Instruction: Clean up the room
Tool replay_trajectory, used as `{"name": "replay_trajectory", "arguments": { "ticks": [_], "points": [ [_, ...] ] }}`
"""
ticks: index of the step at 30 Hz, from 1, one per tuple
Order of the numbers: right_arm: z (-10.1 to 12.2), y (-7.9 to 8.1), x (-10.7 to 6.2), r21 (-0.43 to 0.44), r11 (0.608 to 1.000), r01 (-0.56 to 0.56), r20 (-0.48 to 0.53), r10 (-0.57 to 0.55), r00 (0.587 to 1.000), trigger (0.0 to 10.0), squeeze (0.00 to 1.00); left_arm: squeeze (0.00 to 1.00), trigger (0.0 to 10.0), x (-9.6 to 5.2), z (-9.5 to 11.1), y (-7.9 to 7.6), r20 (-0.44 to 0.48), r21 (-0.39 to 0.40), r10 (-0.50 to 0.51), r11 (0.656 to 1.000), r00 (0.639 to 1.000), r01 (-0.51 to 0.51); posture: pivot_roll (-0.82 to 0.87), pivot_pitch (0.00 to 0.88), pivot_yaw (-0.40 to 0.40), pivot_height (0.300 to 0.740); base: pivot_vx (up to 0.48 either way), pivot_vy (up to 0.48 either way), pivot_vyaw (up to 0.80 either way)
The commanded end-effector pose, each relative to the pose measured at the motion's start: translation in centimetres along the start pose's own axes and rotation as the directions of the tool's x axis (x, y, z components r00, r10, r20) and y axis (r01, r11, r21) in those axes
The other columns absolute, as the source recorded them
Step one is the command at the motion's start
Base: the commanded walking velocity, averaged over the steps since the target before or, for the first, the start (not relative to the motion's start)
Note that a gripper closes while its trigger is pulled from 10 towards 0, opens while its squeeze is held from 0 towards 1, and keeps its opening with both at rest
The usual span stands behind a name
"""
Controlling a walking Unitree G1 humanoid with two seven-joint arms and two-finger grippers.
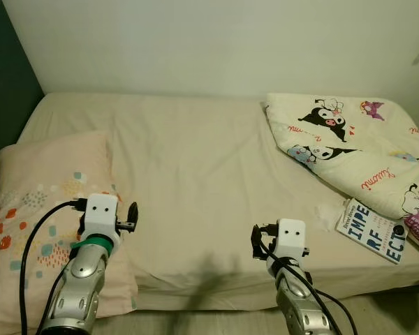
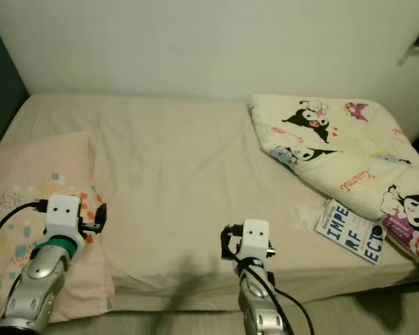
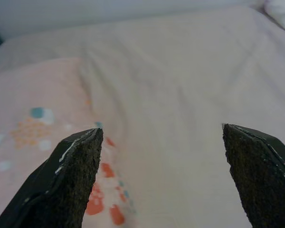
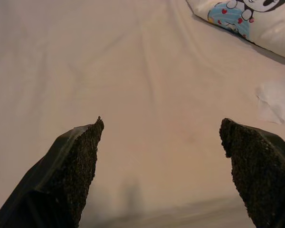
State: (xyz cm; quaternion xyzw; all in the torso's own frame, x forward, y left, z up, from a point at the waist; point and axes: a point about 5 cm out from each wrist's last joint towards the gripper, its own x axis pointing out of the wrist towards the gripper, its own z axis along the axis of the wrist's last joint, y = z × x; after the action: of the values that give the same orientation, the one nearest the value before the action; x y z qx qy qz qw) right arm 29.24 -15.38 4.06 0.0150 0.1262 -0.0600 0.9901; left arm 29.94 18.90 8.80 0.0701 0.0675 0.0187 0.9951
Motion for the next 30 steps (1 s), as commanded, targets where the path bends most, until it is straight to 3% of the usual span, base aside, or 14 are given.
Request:
{"name": "replay_trajectory", "arguments": {
  "ticks": [1,7,12,13,14,15,17,19,22,24,25,27,28,30],
  "points": [
    [-0.5,-0.4,0.0,0.006,1.000,0.017,-0.026,-0.016,1.000,10.0,0.00,0.00,10.0,0.0,-0.9,-0.6,-0.041,0.012,-0.035,0.999,0.999,0.035,0.11,0.000,0.016,0.740,0.000,0.000,0.00],
    [-0.1,-0.4,0.3,-0.002,1.000,0.011,-0.023,-0.011,1.000,10.0,0.00,0.00,10.0,-0.2,-1.3,-1.8,-0.068,-0.015,-0.086,0.996,0.994,0.086,0.11,0.000,0.002,0.740,0.000,0.000,0.00],
    [0.9,-0.1,1.0,-0.022,1.000,-0.015,-0.011,0.015,1.000,10.0,0.00,0.00,10.0,0.9,0.2,-2.4,-0.063,-0.006,-0.104,0.995,0.993,0.104,0.11,0.018,-0.017,0.740,0.000,0.000,0.00],
    [2.1,0.1,1.7,-0.035,0.999,-0.030,0.009,0.031,0.999,10.0,0.00,0.00,10.0,2.2,3.4,-2.7,-0.025,0.020,-0.140,0.990,0.990,0.141,0.11,0.042,-0.030,0.740,0.000,0.000,0.00],
    [2.1,0.1,1.7,-0.035,0.999,-0.030,0.009,0.031,0.999,10.0,0.00,0.00,10.0,2.2,3.4,-2.7,-0.025,0.020,-0.140,0.990,0.990,0.141,0.11,0.042,-0.030,0.740,0.000,0.000,0.00],
    [2.7,0.2,2.0,-0.037,0.999,-0.033,0.018,0.034,0.999,10.0,0.00,0.00,10.0,2.8,5.4,-2.8,0.000,0.040,-0.158,0.987,0.987,0.158,0.12,0.071,-0.039,0.740,0.000,0.000,0.00],
    [2.7,0.2,2.0,-0.037,0.999,-0.033,0.018,0.034,0.999,10.0,0.00,0.00,10.0,2.8,5.4,-2.8,0.000,0.040,-0.158,0.987,0.987,0.158,0.12,0.071,-0.039,0.740,0.000,0.000,0.00],
    [3.6,0.3,2.3,-0.041,0.998,-0.041,0.033,0.043,0.999,10.0,0.00,0.00,10.0,3.7,9.6,-3.2,0.058,0.091,-0.208,0.975,0.976,0.202,0.11,0.105,-0.072,0.740,0.000,0.000,0.00],
    [3.8,0.3,2.3,-0.040,0.998,-0.045,0.037,0.047,0.998,10.0,0.00,0.00,10.0,3.8,11.2,-3.2,0.084,0.094,-0.221,0.972,0.972,0.214,0.11,0.105,-0.072,0.740,0.000,0.000,0.00],
    [3.9,0.2,2.0,-0.052,0.997,-0.059,0.036,0.061,0.998,10.0,0.00,0.00,10.0,3.6,15.1,-3.6,0.147,0.100,-0.256,0.965,0.955,0.243,0.11,0.146,-0.104,0.740,0.000,0.000,0.00],
    [3.9,0.2,2.0,-0.052,0.997,-0.059,0.036,0.061,0.998,10.0,0.00,0.00,10.0,3.6,15.1,-3.6,0.147,0.100,-0.256,0.965,0.955,0.243,0.11,0.146,-0.104,0.740,0.000,0.000,0.00],
    [4.0,-0.1,1.8,-0.065,0.995,-0.071,0.033,0.073,0.997,10.0,0.00,0.00,10.0,2.8,20.2,-4.4,0.228,0.118,-0.313,0.949,0.922,0.293,0.12,0.165,-0.131,0.740,0.000,0.000,0.00],
    [4.0,-0.1,1.8,-0.065,0.995,-0.071,0.033,0.073,0.997,10.0,0.00,0.00,10.0,2.8,20.2,-4.4,0.228,0.118,-0.313,0.949,0.922,0.293,0.12,0.165,-0.131,0.740,0.000,0.000,0.00],
    [4.0,-0.3,1.7,-0.071,0.994,-0.078,0.028,0.080,0.996,10.0,0.00,0.00,10.0,2.0,23.8,-5.0,0.290,0.137,-0.351,0.936,0.890,0.325,0.13,0.170,-0.145,0.740,0.000,0.000,0.00]
  ]
}}
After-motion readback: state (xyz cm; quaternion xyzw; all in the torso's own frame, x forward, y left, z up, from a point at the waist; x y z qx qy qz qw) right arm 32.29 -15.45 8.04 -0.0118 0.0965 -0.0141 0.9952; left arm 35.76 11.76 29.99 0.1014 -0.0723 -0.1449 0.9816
